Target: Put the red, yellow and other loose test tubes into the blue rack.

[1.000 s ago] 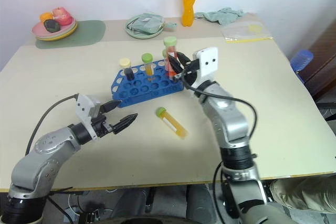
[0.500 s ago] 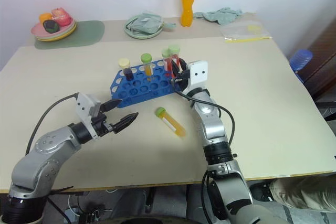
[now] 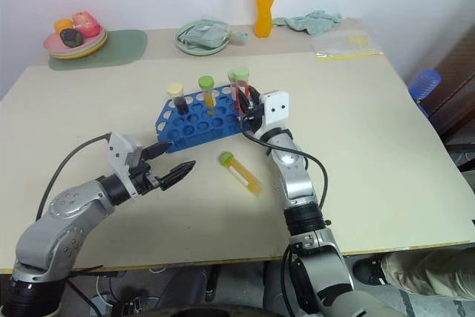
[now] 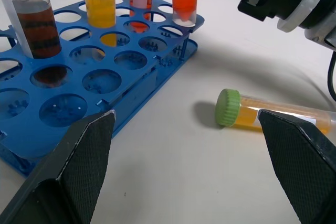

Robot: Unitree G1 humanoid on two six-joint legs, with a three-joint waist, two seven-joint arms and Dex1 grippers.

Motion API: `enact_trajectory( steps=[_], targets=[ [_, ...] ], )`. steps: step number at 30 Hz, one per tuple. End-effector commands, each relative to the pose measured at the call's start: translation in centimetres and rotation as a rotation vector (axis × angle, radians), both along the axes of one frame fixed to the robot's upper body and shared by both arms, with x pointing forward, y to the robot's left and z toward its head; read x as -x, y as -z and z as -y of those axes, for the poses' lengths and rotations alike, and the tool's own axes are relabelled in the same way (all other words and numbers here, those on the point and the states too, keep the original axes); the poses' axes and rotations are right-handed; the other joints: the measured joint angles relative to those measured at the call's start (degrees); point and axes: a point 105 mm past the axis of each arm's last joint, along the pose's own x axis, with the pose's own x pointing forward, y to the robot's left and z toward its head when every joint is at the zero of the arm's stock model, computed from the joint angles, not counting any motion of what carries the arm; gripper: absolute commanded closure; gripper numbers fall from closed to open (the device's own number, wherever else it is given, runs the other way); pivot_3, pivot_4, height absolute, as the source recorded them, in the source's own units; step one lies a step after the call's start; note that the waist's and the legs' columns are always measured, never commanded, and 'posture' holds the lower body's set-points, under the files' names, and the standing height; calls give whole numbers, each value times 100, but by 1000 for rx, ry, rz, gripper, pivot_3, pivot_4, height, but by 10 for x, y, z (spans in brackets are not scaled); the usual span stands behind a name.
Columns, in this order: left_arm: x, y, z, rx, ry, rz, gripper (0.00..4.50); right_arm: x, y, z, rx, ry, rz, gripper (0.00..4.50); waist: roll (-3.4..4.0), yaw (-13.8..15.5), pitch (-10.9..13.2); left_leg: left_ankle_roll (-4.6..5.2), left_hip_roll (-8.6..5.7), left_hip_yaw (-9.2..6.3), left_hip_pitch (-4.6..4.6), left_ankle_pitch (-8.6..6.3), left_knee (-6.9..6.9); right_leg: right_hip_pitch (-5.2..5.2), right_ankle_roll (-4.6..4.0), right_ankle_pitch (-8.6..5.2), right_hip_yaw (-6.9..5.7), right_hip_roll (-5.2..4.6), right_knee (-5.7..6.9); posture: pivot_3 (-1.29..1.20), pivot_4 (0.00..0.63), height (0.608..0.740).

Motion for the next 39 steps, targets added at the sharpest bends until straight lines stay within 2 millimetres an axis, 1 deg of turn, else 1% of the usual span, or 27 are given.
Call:
enact_trajectory(
  steps=[1, 5, 7, 9, 10, 12, 14, 15, 17, 19, 21, 23, 25, 27, 28, 30, 32, 35, 39],
  targets=[
    [4, -13, 4, -1, 25, 54, 0, 1, -7, -3, -14, -2, 34, 3895, 0, 1, 0, 0, 0, 0, 0, 0, 0, 0, 0, 0, 0, 0, 0, 0, 150, 740],
    [4, -13, 4, -1, 27, 55, 0, 0, -5, -2, -15, 9, 31, 3895, 0, 1, 0, 0, 0, 0, 0, 0, 0, 0, 0, 0, 0, 0, 0, 0, 150, 740],
    [4, -13, 5, 0, 28, 55, 0, 0, -4, -4, -32, -13, 21, 3895, 0, 1, 0, 0, 0, 0, 0, 0, 0, 0, 0, 0, 0, 0, 0, 0, 150, 740],
    [4, -13, 5, 0, 29, 56, 0, 1, -4, -4, -44, -23, 18, 2830, 0, 0, 0, 0, 0, 0, 1, 0, 0, 1, 0, 0, 0, 0, 0, 0, 150, 740],
    [4, -13, 5, 1, 30, 56, 0, 1, -5, -4, -47, -26, 18, 2394, 0, 0, 0, 0, 0, 0, 1, 0, 0, 1, 0, 0, 0, 0, 0, 0, 150, 740],
    [5, -13, 5, 1, 29, 57, 0, 2, -10, -2, -47, -19, 40, 1372, 0, 0, 0, 0, 0, 0, 1, 0, 0, 0, 0, 0, 1, 0, 0, 0, 150, 740],
    [5, -14, 6, 3, 29, 58, 0, 4, -20, 4, -27, 8, 83, 430, 0, 2, 0, 0, 0, 0, 1, 0, 0, 0, 0, 0, 0, 0, 0, 0, 150, 740],
    [5, -14, 5, 4, 27, 60, 0, 8, -30, 13, -12, 18, 108, 21, 2, 4, 1, 0, 0, 0, 0, 0, 0, 0, 0, 0, 1, 0, 0, 0, 150, 740],
    [5, -15, 4, 6, 21, 62, 0, 19, -44, 29, 13, 17, 126, 21, 7, 47, 4, 0, -1, -2, -2, 0, 1, 0, 0, 0, 1, -2, 0, 0, 150, 740],
    [6, -15, 3, 6, 19, 62, 0, 29, -48, 42, 35, -6, 86, 21, 5, 60, 3, 1, -2, -3, -3, -1, 4, 4, 0, 0, 0, -5, -3, 0, 150, 740],
    [7, -15, 3, -6, 25, 64, 0, 40, -46, 58, 59, -38, -10, 21, 4, 56, 2, 2, -2, -4, -1, -1, 4, 8, 0, 0, -1, -4, -4, 0, 150, 740],
    [8, -15, 2, -23, 33, 65, 0, 50, -43, 66, 82, -84, -108, 21, 4, 51, 2, 2, -1, -5, 0, -1, 2, 8, -1, -1, -1, -4, -4, 0, 150, 740],
    [9, -10, -3, -74, 55, 56, 0, 63, -26, 70, 186, -162, -300, 21, 12, 15, 5, 4, 1, -2, 1, -2, 3, 9, -1, -1, 0, -3, -3, 0, 150, 740],
    [11, -5, -8, -120, 89, 37, 0, 81, -17, 67, 299, -261, -446, 21, 14, 12, 5, 6, 3, 0, 3, -3, 1, 8, -3, -2, 1, -2, -3, 0, 150, 740],
    [12, -3, -10, -130, 102, 30, 0, 86, -16, 66, 328, -292, -487, 21, 16, 12, 5, 8, 3, 0, 3, -4, 0, 8, -5, -3, 0, -2, -3, 0, 150, 740],
    [15, 1, -12, -147, 143, 9, 0, 93, -13, 55, 395, -357, -605, 21, 17, -14, 6, 11, 5, 3, 4, -6, 0, 10, -6, -4, 0, -2, -6, 0, 150, 740],
    [19, 7, -15, -182, 186, -9, 0, 97, -12, 40, 401, -420, -717, 21, 16, -27, 5, 12, 7, 6, 4, -6, 0, 8, -8, -3, 0, -2, -6, 0, 150, 740],
    [22, 10, -16, -206, 225, -20, 0, 98, -10, 23, 431, -484, -778, 21, 15, 41, 4, 12, 9, -1, 3, -7, -1, 9, -8, -3, -4, -1, -8, 0, 150, 740],
    [26, 11, -15, -209, 248, -26, 0, 99, 2, 10, 495, -546, -872, 21, 13, 63, 4, 14, 5, -6, -16, -8, 6, 10, -6, -1, -8, -16, -26, 0, 150, 740]
  ],
)
